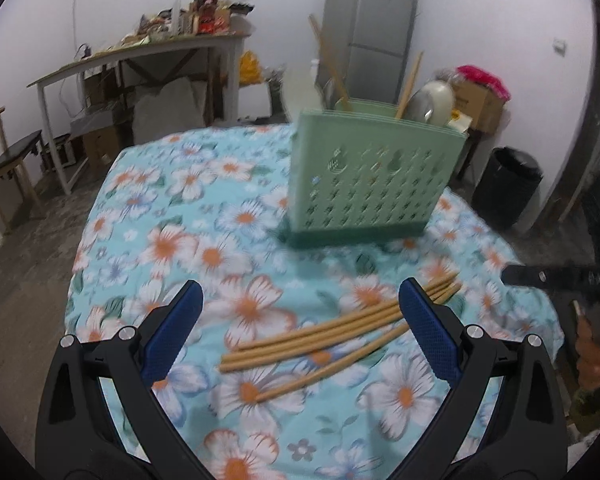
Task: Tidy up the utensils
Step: 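Move both tools open over the bamboo chopsticks on the cloth, then grasp one bamboo chopstick with the left tool and lift it upright, then grasp a bamboo chopstick with the right tool while the left tool carries its chopstick toward the holder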
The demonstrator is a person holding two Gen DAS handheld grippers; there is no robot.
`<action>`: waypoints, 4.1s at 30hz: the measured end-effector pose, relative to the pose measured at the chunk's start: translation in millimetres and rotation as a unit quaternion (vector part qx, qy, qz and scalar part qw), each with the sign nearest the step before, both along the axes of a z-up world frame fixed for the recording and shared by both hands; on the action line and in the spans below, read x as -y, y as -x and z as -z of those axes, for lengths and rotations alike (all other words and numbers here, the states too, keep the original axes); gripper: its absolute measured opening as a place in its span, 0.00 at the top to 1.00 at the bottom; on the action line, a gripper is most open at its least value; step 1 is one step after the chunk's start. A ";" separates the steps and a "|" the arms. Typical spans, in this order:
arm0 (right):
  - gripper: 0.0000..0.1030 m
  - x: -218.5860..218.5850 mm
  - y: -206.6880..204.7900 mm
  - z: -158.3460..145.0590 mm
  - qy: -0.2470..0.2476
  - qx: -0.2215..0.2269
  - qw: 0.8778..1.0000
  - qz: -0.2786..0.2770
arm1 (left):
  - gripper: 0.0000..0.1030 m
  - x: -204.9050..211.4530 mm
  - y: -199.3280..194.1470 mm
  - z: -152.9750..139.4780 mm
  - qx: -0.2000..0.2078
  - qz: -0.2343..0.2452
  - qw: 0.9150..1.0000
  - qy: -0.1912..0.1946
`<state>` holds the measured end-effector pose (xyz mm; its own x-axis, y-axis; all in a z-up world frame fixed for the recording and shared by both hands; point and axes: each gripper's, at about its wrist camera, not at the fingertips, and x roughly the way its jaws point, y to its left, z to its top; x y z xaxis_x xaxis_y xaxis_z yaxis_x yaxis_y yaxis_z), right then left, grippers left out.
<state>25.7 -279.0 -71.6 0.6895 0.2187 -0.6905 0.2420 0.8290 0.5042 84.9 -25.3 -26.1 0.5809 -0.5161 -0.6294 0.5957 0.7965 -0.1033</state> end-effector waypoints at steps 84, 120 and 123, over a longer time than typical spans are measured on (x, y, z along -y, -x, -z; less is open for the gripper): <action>0.53 41.1 14.0 27.5 -0.116 0.015 0.992 0.053 | 0.72 137.6 37.9 64.6 -0.092 0.362 0.900 -0.222; 0.53 37.9 18.6 25.0 -0.127 0.028 0.991 0.044 | 0.96 79.8 22.6 -10.7 -0.049 0.220 0.969 -0.102; 0.53 34.6 16.6 24.4 -0.131 0.030 0.990 0.037 | 0.96 67.0 16.1 -23.7 -0.039 0.190 0.979 -0.067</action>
<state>9.1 -313.5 -96.1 0.7482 0.3331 -0.5738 0.2598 0.6487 0.7153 68.9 -92.3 -2.4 0.3113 -0.5956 -0.7405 0.8460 0.5286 -0.0694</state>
